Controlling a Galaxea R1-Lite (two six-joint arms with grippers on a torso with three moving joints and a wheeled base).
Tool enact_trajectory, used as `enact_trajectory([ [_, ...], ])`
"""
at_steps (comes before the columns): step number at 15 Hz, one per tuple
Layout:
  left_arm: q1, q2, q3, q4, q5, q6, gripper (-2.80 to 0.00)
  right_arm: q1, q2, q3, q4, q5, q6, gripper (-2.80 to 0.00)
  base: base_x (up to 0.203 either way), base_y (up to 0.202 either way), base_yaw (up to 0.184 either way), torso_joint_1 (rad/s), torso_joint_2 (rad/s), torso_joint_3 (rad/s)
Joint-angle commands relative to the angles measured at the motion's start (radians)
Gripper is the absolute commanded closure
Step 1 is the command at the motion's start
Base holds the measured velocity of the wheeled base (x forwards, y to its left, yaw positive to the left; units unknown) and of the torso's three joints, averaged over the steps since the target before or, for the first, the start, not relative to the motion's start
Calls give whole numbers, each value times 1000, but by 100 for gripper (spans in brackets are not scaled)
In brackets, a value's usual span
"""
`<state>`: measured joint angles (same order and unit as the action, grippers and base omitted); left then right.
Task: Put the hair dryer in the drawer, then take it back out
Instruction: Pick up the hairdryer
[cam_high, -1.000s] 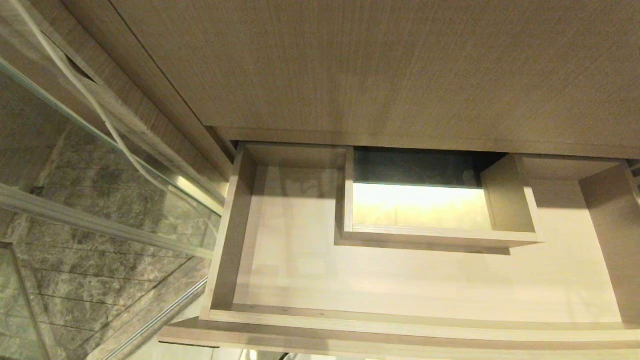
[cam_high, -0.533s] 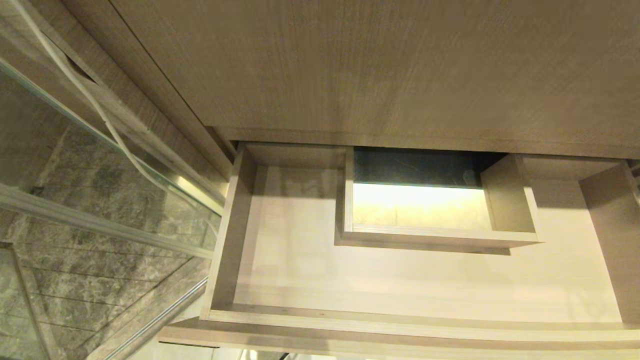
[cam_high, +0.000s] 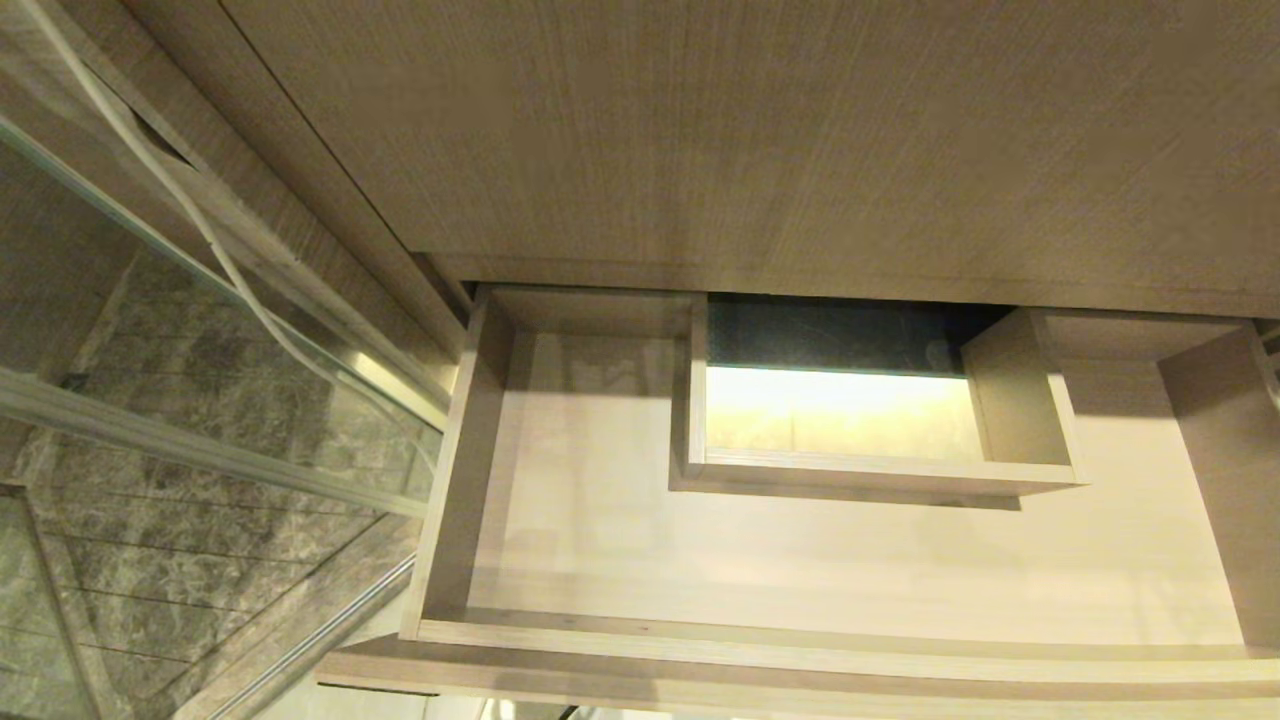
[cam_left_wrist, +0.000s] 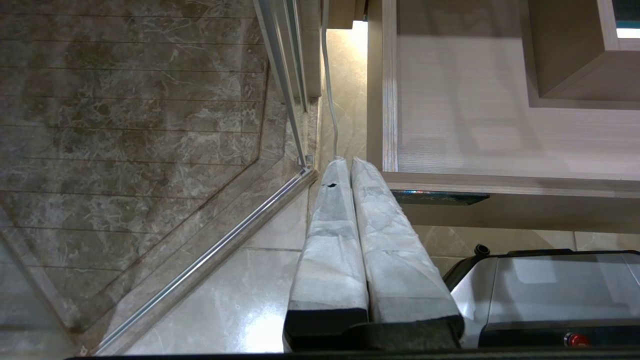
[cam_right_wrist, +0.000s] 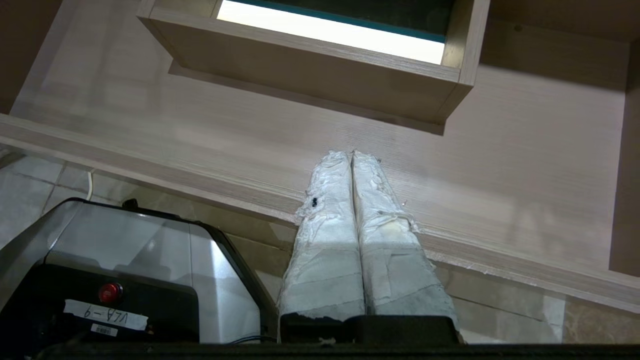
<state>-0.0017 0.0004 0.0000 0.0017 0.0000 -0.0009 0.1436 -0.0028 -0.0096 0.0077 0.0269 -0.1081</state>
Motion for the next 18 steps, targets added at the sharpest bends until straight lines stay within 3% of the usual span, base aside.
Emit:
enact_trajectory([
  [1, 0, 0, 2, 0, 0, -1, 0, 1, -37, 0, 0, 1, -2, 0, 0, 0, 0, 0, 0, 0],
  [18, 0, 0, 2, 0, 0, -1, 0, 1, -37, -3, 25, -12, 64, 0, 0, 0, 0, 0, 0, 0],
])
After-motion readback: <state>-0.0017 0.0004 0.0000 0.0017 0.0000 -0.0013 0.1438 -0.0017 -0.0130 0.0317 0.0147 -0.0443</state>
